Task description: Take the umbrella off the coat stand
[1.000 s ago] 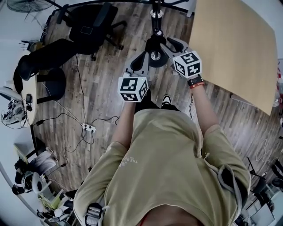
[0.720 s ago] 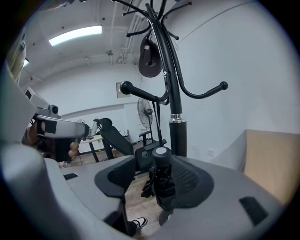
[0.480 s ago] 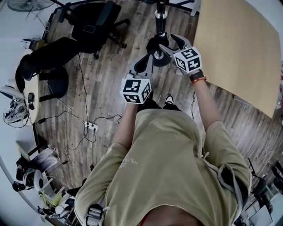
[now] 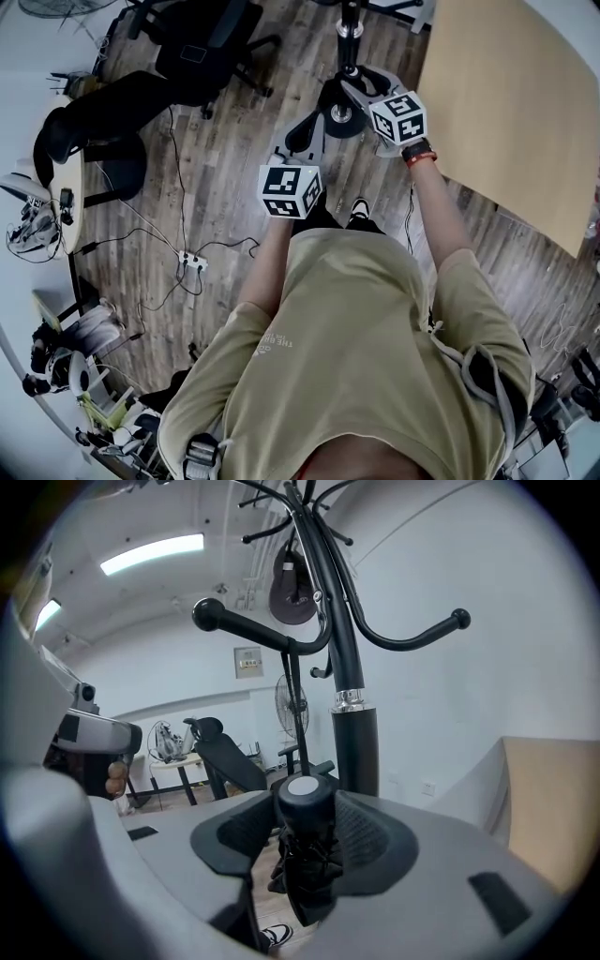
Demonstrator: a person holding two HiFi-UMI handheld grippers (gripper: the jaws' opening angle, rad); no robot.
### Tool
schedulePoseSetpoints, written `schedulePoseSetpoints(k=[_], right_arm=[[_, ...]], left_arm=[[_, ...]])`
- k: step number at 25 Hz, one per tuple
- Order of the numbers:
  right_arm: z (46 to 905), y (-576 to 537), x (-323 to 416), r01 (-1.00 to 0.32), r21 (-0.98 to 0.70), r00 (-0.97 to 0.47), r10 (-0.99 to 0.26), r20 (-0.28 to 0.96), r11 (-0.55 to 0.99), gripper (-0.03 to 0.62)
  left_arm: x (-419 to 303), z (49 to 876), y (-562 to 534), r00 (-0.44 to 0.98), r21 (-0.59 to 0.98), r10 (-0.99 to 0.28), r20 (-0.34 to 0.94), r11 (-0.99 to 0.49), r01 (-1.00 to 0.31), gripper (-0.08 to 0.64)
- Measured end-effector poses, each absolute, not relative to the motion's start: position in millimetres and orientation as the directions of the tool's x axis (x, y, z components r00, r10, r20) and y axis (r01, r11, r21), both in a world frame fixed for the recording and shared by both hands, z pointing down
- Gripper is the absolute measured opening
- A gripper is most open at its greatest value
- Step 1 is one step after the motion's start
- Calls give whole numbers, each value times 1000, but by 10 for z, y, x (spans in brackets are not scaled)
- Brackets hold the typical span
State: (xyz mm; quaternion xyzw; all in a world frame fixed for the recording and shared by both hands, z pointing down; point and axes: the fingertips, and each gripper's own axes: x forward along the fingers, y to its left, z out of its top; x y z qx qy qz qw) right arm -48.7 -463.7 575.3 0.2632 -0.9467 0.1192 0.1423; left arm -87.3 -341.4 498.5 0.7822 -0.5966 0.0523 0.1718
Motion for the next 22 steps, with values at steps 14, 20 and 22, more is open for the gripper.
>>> schedulePoseSetpoints(k=[14,20,22], right_arm=[[5557,-4612,-344,-539,-179,-827,-476,300,823,194],[5472,-4521,-325,-529,-248,-841,-462,282,812,193],[5410,-4498,-327,-528,-254,-843,-466,268,810,193]], left_arm=[[-775,4907,-3470,291,183,-914,283,-246,-952,23],[-795,4893,-3429,302,192,-910,285,-255,-948,23],[-810,4886,-3435,301,193,-910,285,-253,-948,23]])
